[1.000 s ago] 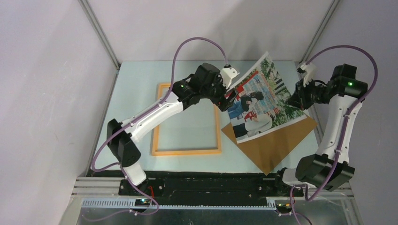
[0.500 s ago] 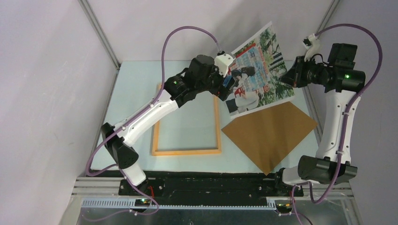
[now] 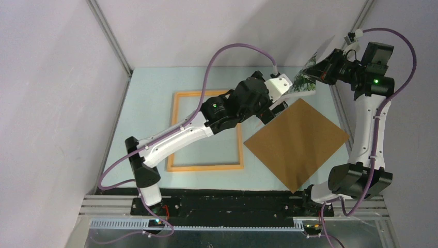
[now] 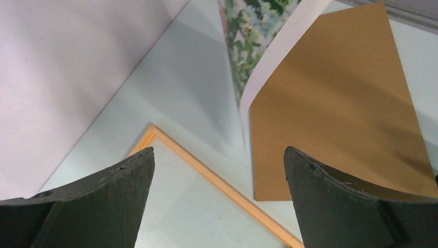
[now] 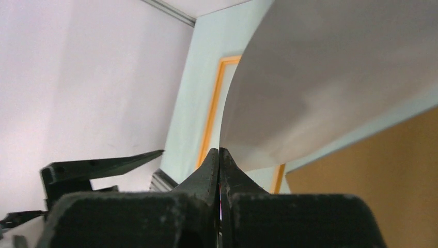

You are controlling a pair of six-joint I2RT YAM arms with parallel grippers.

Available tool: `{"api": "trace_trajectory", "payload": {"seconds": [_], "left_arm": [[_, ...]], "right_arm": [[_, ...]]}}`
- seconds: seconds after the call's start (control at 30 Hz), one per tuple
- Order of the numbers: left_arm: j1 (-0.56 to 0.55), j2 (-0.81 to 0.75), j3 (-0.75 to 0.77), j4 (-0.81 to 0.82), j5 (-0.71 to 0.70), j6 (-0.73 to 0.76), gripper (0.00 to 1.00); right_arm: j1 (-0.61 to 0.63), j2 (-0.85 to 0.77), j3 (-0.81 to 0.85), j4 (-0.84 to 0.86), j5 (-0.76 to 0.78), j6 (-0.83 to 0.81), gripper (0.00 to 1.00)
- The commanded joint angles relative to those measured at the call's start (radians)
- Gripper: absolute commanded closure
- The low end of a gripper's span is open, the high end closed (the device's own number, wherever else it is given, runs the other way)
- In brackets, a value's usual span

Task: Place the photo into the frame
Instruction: Turn over the photo from the photo frame.

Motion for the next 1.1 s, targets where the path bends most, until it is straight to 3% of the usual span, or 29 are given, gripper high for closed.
{"api": "trace_trajectory", "payload": {"seconds": [0.0, 0.43, 0.7, 0.83, 1.07], "left_arm": [[-0.024, 0.060, 0.077, 0.019, -0.038, 0.058, 0.00], [-0.026, 0.154, 0.139, 0.022, 0.091, 0.064, 0.01], [-0.016, 0.190, 0.157, 0.063, 0.076, 0.070, 0.09], [-0.004, 0.201, 0.167, 0.072, 0.094, 0.067, 0.24], [-0.001, 0.200, 0.163, 0.072, 0.130, 0.067, 0.59]], "right_arm": [[-0.022, -0.062, -0.061, 0.179, -0.082, 0.235, 1.00], [-0.089, -0.170, -0.217, 0.278, -0.163, 0.382, 1.00], [-0.122, -0.231, -0.307, 0.325, -0.192, 0.436, 1.00], [-0.138, -0.249, -0.334, 0.332, -0.203, 0.445, 1.00], [-0.156, -0.249, -0.353, 0.335, -0.213, 0.446, 1.00]]}}
